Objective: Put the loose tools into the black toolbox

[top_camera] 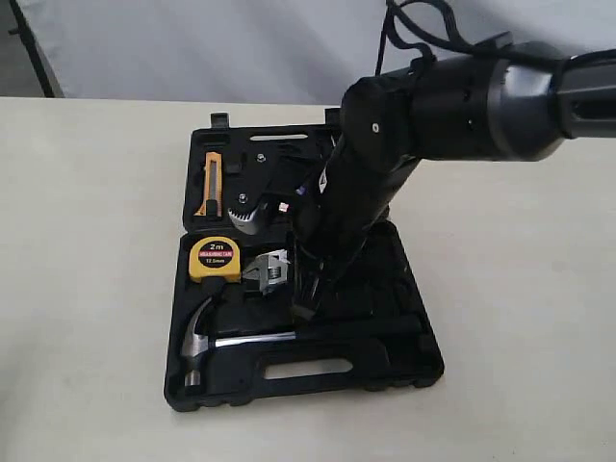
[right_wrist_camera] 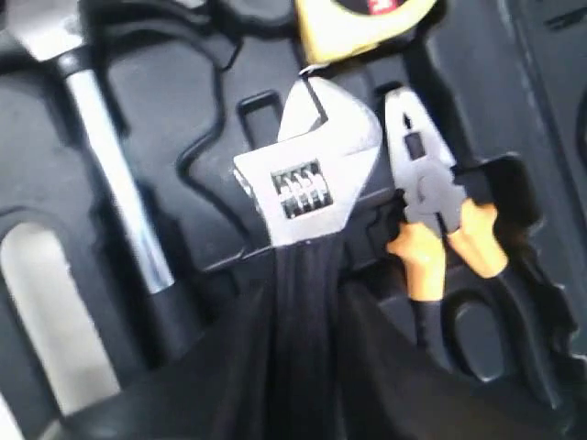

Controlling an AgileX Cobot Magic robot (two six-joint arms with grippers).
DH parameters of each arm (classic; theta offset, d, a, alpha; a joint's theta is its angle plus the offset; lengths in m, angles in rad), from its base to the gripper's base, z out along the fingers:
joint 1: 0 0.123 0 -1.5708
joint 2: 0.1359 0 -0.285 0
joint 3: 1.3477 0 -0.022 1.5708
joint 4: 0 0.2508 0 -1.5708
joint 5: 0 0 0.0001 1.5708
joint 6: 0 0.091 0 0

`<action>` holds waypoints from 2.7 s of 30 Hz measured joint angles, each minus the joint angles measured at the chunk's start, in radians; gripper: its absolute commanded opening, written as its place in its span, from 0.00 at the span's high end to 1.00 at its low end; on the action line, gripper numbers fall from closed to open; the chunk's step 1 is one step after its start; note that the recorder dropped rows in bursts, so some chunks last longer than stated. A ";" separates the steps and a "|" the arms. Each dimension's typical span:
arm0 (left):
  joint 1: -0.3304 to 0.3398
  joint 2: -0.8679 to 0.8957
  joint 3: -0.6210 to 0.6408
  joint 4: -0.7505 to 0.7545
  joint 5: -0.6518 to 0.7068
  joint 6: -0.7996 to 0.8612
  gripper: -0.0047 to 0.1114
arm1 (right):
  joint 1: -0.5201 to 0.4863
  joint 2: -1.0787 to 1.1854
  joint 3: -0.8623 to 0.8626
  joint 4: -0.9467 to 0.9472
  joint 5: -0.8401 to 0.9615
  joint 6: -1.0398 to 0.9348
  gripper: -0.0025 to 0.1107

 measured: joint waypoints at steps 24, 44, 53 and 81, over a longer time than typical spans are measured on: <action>0.000 0.000 0.000 0.000 0.000 0.000 0.95 | -0.002 0.080 -0.028 0.040 -0.040 -0.074 0.98; 0.000 0.000 0.000 0.000 0.000 0.000 0.95 | -0.002 0.169 -0.136 0.029 0.097 0.277 0.98; 0.000 0.000 0.000 0.000 0.000 0.000 0.95 | 0.008 0.211 -0.153 0.086 0.038 0.292 0.98; 0.000 0.000 0.000 0.000 0.000 0.000 0.95 | -0.104 0.012 -0.009 -0.082 0.195 0.622 0.98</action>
